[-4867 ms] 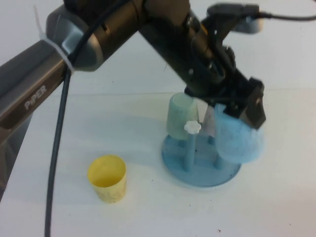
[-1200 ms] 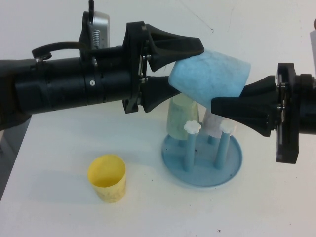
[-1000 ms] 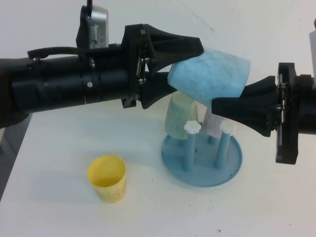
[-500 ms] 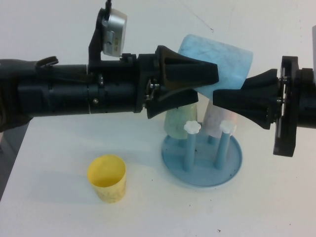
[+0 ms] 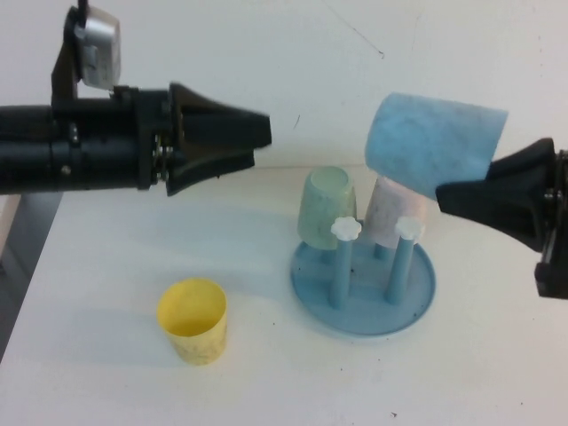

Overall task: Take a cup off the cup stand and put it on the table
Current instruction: Place the cup on the table

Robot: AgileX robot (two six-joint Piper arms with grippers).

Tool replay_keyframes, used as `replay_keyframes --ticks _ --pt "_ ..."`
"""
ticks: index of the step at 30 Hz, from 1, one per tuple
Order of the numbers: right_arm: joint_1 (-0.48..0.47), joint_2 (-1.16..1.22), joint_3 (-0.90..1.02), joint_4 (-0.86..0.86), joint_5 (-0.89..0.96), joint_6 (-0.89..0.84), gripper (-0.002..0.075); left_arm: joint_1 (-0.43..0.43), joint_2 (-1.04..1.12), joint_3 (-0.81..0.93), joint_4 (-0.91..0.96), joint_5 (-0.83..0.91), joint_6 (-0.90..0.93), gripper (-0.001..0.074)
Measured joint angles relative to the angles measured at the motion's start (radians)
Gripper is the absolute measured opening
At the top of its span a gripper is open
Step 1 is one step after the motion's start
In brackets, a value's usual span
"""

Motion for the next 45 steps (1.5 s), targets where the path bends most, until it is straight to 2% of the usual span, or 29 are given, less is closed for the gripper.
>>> replay_keyframes --ticks 4,6,8,14,20,29,42,45 --pt "0.0 -0.007 -0.078 -0.399 0.112 0.369 0.0027 0.004 0.0 -0.002 0.21 -0.022 0.03 0.0145" --pt "0.0 0.004 -0.126 -0.584 0.198 0.537 0.0027 0.004 0.0 -0.002 0.293 -0.05 0.046 0.0062" --pt "0.0 0.026 -0.172 -0.722 0.285 0.669 0.0026 0.004 0.0 -0.002 0.346 -0.081 0.05 0.0028" --pt "0.0 0.164 -0.294 -0.941 0.476 0.889 0.0026 0.004 -0.019 -0.002 0.46 -0.15 0.054 0.0004" --pt "0.0 0.36 -0.375 -1.102 0.483 0.988 0.0026 0.004 -0.065 -0.002 0.545 -0.153 0.057 0.0" --pt "0.0 0.621 -0.417 -1.29 0.473 1.04 0.0026 0.004 -0.104 -0.002 0.585 -0.153 0.049 -0.0002" --pt "0.0 0.724 -0.428 -1.317 0.468 1.044 0.0027 0.004 -0.104 -0.002 0.594 -0.176 0.049 -0.0002" --pt "0.0 0.73 -0.44 -1.3 0.468 1.042 0.005 0.004 -0.104 -0.002 0.596 -0.178 0.049 -0.0002"
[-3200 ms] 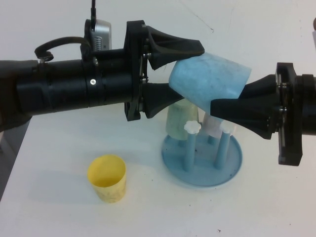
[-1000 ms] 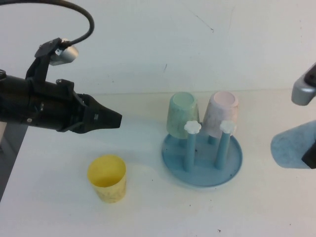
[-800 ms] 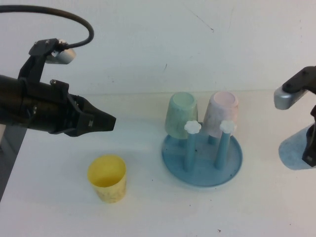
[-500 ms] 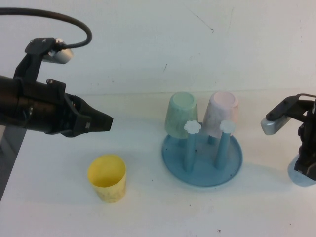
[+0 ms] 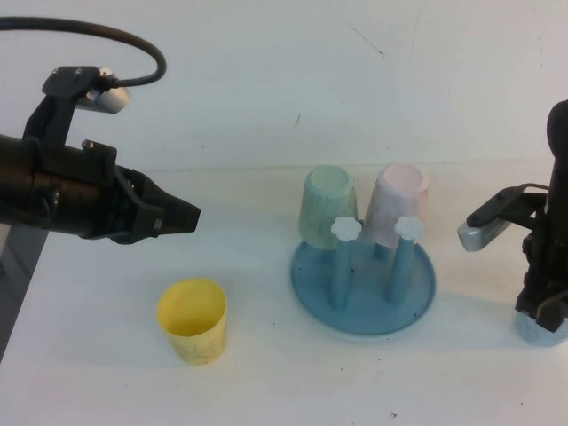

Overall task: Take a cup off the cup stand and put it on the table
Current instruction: Place the cup on the table

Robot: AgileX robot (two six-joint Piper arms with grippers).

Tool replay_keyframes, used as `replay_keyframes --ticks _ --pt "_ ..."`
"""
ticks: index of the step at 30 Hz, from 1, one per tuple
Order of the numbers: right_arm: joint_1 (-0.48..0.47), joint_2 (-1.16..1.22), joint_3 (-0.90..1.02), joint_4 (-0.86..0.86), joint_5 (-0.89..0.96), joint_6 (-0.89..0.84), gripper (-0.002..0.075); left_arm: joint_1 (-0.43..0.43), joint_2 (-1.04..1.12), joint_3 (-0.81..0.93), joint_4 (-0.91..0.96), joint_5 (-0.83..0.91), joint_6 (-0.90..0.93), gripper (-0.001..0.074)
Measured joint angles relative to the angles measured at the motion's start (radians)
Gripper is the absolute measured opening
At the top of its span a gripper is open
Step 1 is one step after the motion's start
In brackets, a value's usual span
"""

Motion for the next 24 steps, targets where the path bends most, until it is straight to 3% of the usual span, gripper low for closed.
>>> replay_keyframes --ticks 8,17,24 --pt "0.0 0.009 -0.092 0.056 0.0 -0.008 0.0172 0.0 0.0 0.0 0.036 -0.008 -0.008 -0.0002" --pt "0.0 -0.042 -0.123 0.062 0.0 0.002 0.0194 0.0 0.0 0.0 0.081 -0.017 -0.037 -0.0002" --pt "0.0 -0.258 -0.123 0.081 0.008 0.026 0.0194 0.0 -0.02 0.012 0.136 -0.084 -0.074 -0.0002"
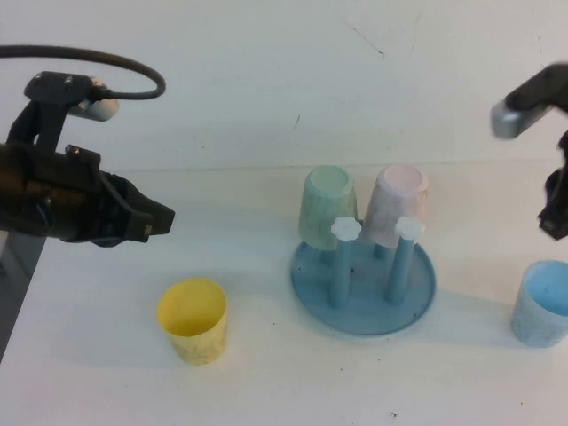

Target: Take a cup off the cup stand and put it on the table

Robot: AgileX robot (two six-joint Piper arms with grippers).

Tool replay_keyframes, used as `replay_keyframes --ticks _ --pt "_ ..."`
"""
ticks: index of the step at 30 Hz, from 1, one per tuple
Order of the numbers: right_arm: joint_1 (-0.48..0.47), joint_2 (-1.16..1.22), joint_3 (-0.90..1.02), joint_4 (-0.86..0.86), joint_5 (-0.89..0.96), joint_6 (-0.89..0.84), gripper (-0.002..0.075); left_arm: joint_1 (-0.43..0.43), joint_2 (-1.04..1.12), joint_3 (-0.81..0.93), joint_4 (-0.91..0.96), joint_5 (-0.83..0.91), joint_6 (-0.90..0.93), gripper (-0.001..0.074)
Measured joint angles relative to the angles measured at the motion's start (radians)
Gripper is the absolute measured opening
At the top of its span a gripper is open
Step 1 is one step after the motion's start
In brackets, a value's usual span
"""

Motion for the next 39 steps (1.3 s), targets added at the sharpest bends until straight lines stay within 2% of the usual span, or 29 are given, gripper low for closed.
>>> replay_keyframes --ticks 5,11,14,19,22,27,32,39 --pt "0.0 -0.228 0.063 0.083 -0.044 -0.038 0.0194 0.0 -0.123 0.15 0.004 -0.169 -0.005 -0.0002" --pt "0.0 -0.534 0.299 0.351 -0.296 -0.266 0.0189 0.0 -0.351 0.403 0.002 -0.423 -0.018 -0.0002" --pt "0.0 -0.663 0.441 0.535 -0.436 -0.441 0.0148 0.0 -0.466 0.51 0.001 -0.505 -0.054 -0.0002" --pt "0.0 -0.833 0.686 0.938 -0.573 -0.853 0.0027 0.0 -0.666 0.654 -0.006 -0.604 -0.084 -0.0002" --pt "0.0 -0.899 0.802 1.179 -0.605 -1.094 0.0008 0.0 -0.769 0.718 -0.008 -0.642 -0.093 -0.0002" --pt "0.0 -0.986 0.962 1.535 -0.617 -1.363 0.0 0.0 -0.911 0.792 -0.006 -0.658 -0.101 -0.0002" --pt "0.0 -1.032 1.064 1.632 -0.578 -1.519 -0.0001 0.0 -0.969 0.85 0.018 -0.679 -0.104 -0.0002" --pt "0.0 -1.036 1.089 1.645 -0.573 -1.55 -0.0001 0.0 -0.971 0.872 -0.017 -0.598 -0.104 -0.0002"
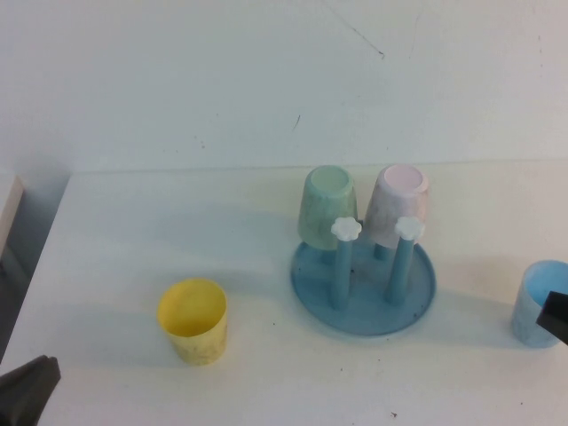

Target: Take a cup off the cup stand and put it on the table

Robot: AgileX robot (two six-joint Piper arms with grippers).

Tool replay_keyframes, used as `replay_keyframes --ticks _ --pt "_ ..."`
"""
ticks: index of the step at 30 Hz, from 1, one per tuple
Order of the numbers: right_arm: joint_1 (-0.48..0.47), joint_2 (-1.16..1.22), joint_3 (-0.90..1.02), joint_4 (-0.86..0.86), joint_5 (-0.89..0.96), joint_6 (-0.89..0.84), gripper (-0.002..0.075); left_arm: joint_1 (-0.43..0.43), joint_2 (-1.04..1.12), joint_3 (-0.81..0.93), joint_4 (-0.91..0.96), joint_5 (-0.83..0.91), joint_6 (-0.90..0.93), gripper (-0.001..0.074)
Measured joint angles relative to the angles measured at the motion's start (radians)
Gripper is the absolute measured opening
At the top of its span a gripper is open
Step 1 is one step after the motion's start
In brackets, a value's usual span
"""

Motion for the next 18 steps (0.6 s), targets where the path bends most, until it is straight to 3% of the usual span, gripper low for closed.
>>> replay_keyframes --ticks 11,18 --pt "0.0 0.0 0.0 0.005 0.0 -0.002 -0.0001 0.0 0.0 0.003 -0.006 0.238 -0.007 -0.0002" --pt "0.0 0.0 0.0 0.005 -0.027 -0.002 -0.0001 0.0 0.0 0.003 -0.006 0.283 0.0 -0.0002"
